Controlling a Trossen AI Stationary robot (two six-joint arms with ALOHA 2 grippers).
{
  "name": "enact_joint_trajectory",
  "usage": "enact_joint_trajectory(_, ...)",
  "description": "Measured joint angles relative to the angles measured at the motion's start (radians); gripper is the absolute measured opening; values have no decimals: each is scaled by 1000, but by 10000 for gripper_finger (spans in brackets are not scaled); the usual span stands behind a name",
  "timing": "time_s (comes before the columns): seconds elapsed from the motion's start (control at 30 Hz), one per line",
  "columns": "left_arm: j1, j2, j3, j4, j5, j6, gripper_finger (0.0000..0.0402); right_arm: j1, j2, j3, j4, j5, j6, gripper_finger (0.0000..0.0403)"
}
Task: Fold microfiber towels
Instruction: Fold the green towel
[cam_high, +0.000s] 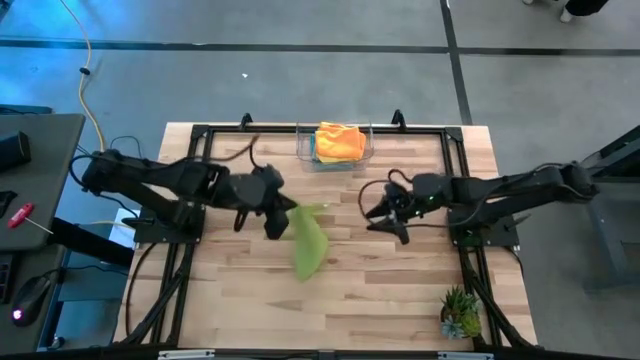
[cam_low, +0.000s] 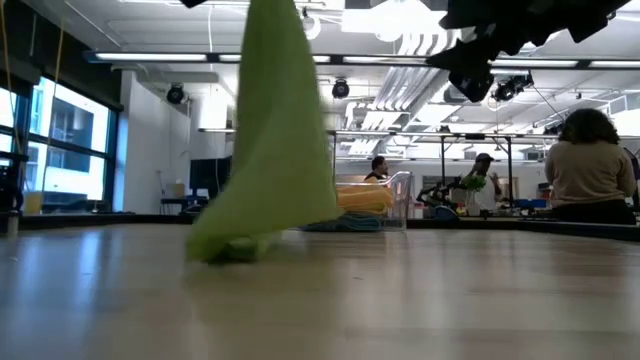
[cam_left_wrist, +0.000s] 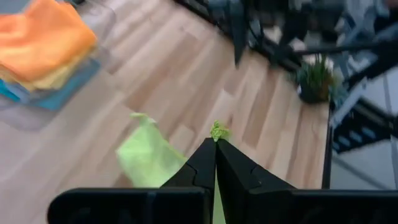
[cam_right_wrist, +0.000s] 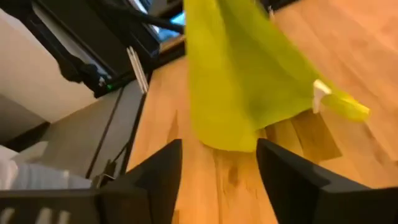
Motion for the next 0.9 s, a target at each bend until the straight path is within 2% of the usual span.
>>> enact_joint_trajectory(0.1,34,0,20,3,0,26,0,34,69,0,47,41,-2,218)
enact_joint_trajectory(0.23,64,0,29,15,11,66,0,33,169,0,165,37,-9,225)
enact_joint_trajectory(0.5,80,0,30,23,90,131,0,-36,406,6,425,-62,-52,225)
enact_joint_trajectory(0.6,79,0,30,25,108,132,0,-69,468,45,450,-92,-65,225)
enact_joint_trajectory(0.73,106,0,35,55,111,164,0,-109,472,112,374,-161,-90,225)
enact_joint_trajectory(0.9,199,-2,98,69,96,285,0,-162,356,186,128,-182,-152,216)
